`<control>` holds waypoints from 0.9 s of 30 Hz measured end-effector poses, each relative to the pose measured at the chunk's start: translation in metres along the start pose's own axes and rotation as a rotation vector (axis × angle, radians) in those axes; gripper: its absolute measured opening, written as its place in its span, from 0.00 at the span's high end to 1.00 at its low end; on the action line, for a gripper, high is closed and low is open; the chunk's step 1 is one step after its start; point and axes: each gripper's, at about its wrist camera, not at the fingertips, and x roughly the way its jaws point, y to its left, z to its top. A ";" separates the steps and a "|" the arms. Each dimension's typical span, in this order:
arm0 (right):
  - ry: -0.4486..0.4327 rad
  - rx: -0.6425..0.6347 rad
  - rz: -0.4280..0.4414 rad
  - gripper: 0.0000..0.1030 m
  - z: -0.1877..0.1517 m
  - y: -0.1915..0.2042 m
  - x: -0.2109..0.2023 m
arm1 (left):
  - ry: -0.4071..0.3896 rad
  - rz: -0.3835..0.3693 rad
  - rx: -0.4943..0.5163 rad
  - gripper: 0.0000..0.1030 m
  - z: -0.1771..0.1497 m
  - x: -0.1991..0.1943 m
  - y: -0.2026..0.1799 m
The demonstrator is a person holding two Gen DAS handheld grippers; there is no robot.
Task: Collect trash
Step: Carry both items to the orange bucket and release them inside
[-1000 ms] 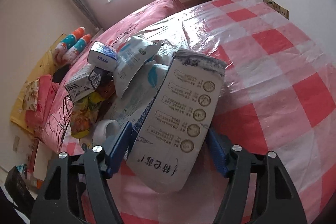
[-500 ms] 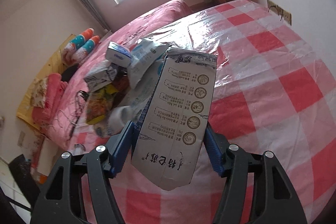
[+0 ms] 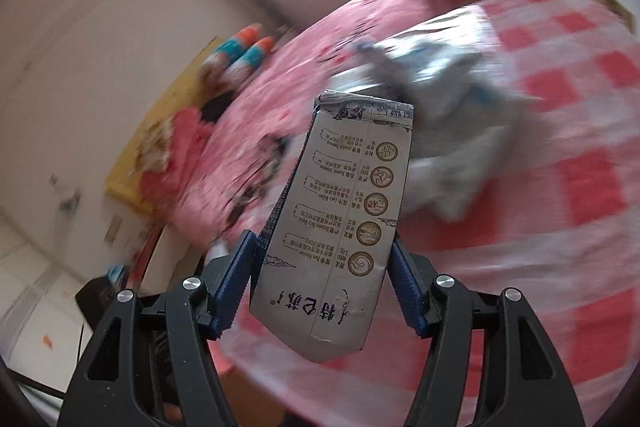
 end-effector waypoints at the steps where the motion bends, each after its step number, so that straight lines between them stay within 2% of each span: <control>1: 0.022 -0.026 0.024 0.37 0.000 0.014 0.009 | -0.007 0.016 -0.015 0.41 0.000 -0.004 0.009; 5: 0.113 -0.130 0.112 0.37 -0.006 0.069 0.049 | -0.017 0.105 -0.074 0.41 -0.006 -0.017 0.053; 10: 0.209 -0.232 0.204 0.37 -0.022 0.127 0.099 | 0.016 0.225 -0.183 0.41 -0.031 -0.025 0.118; 15: 0.314 -0.335 0.251 0.37 -0.052 0.177 0.150 | 0.057 0.293 -0.271 0.41 -0.060 -0.023 0.163; 17: 0.351 -0.353 0.259 0.35 -0.064 0.188 0.168 | 0.068 0.321 -0.304 0.40 -0.070 -0.021 0.176; 18: 0.364 -0.371 0.254 0.35 -0.070 0.194 0.178 | 0.073 0.330 -0.326 0.35 -0.074 -0.019 0.184; 19: 0.366 -0.390 0.233 0.28 -0.075 0.199 0.186 | 0.076 0.344 -0.341 0.29 -0.077 -0.017 0.190; 20: 0.361 -0.402 0.209 0.15 -0.080 0.204 0.192 | 0.076 0.366 -0.351 0.20 -0.079 -0.017 0.194; 21: 0.354 -0.408 0.187 0.13 -0.083 0.205 0.198 | 0.069 0.389 -0.358 0.20 -0.082 -0.019 0.199; 24: 0.352 -0.373 0.190 0.12 -0.084 0.196 0.201 | 0.057 0.416 -0.347 0.18 -0.086 -0.024 0.209; 27: 0.302 -0.359 0.159 0.12 -0.077 0.182 0.194 | 0.014 0.416 -0.344 0.18 -0.090 -0.033 0.216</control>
